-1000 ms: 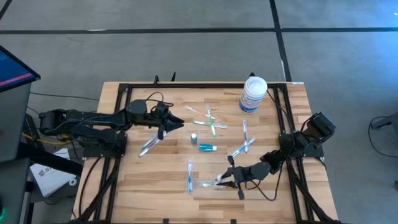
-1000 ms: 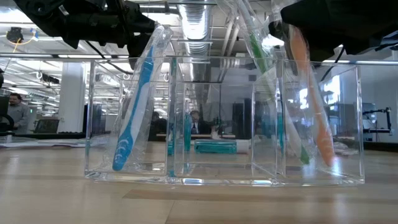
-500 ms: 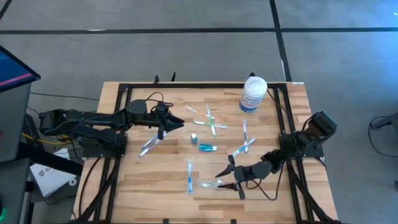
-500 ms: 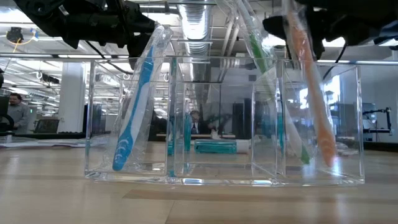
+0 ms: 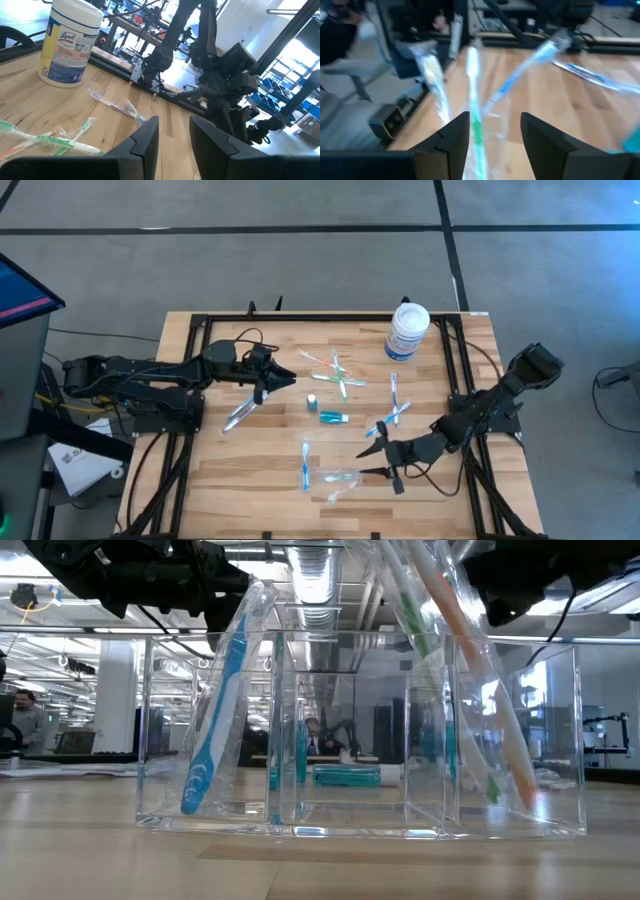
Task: Pick & Place toothbrushing station
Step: Put the purple toothbrush into the transparent organizer
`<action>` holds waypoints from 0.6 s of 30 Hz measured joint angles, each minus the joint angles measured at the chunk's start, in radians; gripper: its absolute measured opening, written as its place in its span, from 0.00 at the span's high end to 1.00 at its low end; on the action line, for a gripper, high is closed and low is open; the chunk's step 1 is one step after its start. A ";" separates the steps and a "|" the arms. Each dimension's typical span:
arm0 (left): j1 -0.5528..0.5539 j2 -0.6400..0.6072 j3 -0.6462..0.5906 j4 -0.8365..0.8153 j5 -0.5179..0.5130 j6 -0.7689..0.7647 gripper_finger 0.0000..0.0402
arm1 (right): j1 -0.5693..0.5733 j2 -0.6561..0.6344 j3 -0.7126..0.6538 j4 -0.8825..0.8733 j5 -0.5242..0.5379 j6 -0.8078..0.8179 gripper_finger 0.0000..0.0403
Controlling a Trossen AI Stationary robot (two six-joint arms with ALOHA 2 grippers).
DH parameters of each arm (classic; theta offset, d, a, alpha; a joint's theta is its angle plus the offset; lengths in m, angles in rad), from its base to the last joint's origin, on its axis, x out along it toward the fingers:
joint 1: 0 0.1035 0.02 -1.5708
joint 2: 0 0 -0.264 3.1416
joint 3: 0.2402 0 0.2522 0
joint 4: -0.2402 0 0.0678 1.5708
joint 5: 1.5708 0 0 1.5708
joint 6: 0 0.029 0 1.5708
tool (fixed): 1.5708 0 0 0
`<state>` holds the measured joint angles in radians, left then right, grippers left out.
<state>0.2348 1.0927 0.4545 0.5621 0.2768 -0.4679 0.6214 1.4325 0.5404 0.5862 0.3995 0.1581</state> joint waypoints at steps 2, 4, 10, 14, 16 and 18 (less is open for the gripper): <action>0.000 0.000 0.000 0.000 0.000 0.000 0.74 | -0.003 -0.048 0.000 -0.093 0.040 0.012 0.61; 0.000 0.000 0.000 0.000 0.000 0.000 0.74 | -0.006 -0.096 0.000 -0.183 0.078 0.031 0.64; 0.000 0.000 0.000 0.000 0.000 0.000 0.74 | -0.048 -0.206 0.000 -0.416 0.092 0.143 0.70; 0.000 0.000 0.000 0.001 0.000 0.000 0.74 | -0.084 -0.242 0.000 -0.523 0.092 0.204 0.72; 0.000 0.000 0.000 0.002 0.000 0.000 0.74 | -0.103 -0.249 0.000 -0.567 0.090 0.253 0.72; 0.000 0.000 0.000 0.003 0.000 0.000 0.74 | -0.127 -0.251 0.000 -0.606 0.083 0.305 0.73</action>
<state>0.2348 1.0931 0.4541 0.5648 0.2768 -0.4675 0.4939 1.1816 0.5404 -0.0197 0.4822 0.4627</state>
